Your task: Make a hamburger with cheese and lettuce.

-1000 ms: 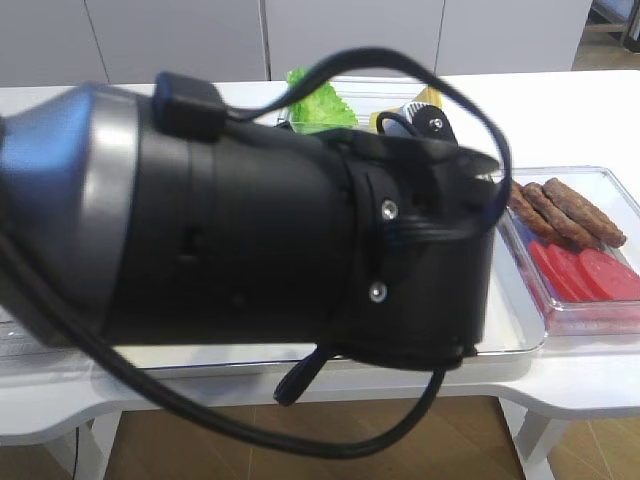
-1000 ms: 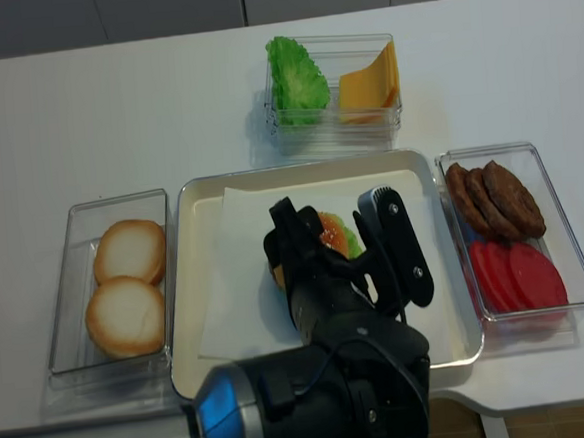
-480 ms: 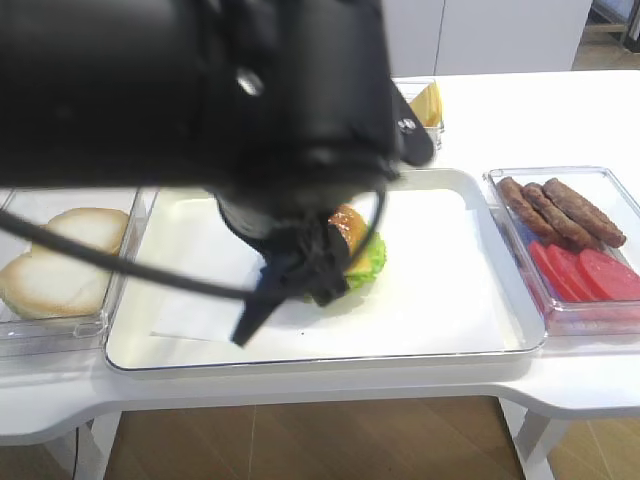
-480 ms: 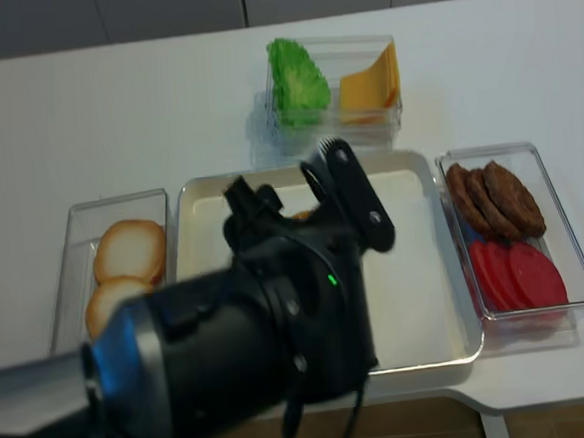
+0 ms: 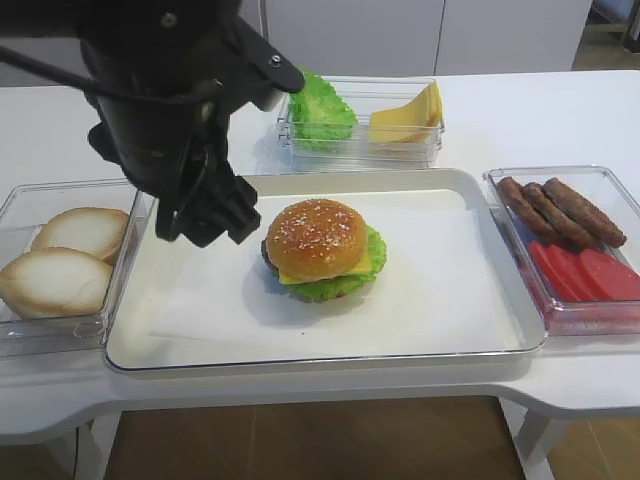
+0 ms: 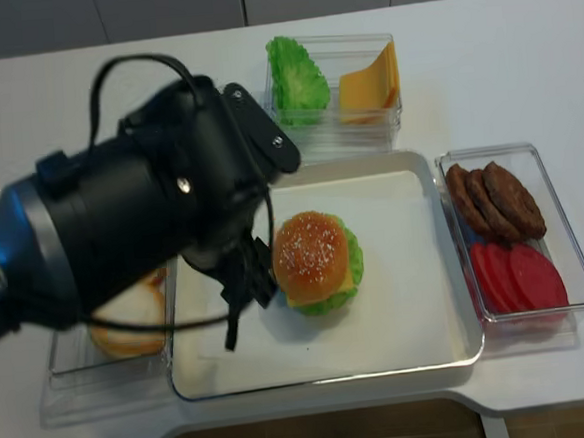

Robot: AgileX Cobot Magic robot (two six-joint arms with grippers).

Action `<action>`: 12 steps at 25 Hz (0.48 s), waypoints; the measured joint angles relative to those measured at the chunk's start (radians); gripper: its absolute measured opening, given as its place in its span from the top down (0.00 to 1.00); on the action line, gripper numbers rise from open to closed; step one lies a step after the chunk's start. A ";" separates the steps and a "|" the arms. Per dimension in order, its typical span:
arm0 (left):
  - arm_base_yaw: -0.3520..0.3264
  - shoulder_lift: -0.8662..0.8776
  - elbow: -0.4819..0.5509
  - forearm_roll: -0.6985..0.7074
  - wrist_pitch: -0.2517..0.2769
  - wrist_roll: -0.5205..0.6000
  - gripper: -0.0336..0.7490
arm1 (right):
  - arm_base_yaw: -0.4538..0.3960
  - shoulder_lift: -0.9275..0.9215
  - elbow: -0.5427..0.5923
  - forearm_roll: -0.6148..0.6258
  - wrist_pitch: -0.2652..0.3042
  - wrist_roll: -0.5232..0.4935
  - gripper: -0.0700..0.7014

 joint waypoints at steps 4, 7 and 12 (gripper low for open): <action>0.112 0.000 0.000 -0.104 -0.026 0.079 0.21 | 0.000 0.000 0.000 0.000 0.000 0.000 0.80; 0.200 0.000 0.000 -0.177 -0.030 0.134 0.21 | 0.000 0.000 0.000 0.000 0.000 0.000 0.79; 0.362 0.000 0.000 -0.318 -0.030 0.207 0.21 | 0.000 0.000 0.000 0.000 0.000 -0.002 0.80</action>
